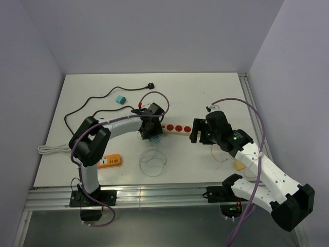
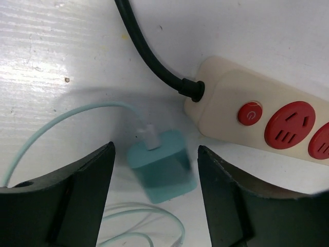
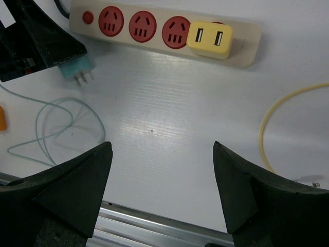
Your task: Insert the plug
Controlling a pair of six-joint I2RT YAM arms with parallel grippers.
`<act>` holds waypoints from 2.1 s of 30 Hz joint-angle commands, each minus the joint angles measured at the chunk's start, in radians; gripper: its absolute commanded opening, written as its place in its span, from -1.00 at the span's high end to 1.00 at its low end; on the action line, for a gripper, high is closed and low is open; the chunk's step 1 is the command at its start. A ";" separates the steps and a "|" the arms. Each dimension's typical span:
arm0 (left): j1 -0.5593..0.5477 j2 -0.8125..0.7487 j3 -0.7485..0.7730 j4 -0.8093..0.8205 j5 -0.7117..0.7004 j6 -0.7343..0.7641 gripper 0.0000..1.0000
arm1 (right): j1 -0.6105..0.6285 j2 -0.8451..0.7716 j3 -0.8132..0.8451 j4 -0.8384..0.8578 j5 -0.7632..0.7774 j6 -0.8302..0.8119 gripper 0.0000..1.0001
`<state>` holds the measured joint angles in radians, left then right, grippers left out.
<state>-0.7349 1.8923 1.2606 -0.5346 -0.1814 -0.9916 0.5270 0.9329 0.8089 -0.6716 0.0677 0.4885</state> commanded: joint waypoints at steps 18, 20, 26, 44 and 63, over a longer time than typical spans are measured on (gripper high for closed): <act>-0.054 -0.298 -0.150 0.107 0.031 0.111 0.99 | 0.016 -0.023 -0.013 0.176 -0.274 -0.056 -0.59; -0.060 -0.361 -0.162 0.128 0.071 0.105 0.99 | 0.039 -0.028 -0.017 0.236 -0.319 -0.064 -0.53; -0.061 -0.470 -0.167 0.156 0.126 0.085 0.99 | 0.180 -0.016 0.001 0.365 -0.264 -0.067 -0.52; -0.044 -0.423 -0.360 0.255 -0.001 0.100 0.90 | -0.522 -0.079 -0.040 -0.036 0.116 0.343 -0.92; 0.046 -0.334 -0.423 0.358 0.103 0.054 0.27 | -0.967 -0.022 -0.312 0.006 0.030 0.392 -0.89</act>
<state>-0.6910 1.5314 0.8120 -0.2310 -0.1192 -0.9298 -0.4274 0.9726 0.5129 -0.6781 0.0666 0.8707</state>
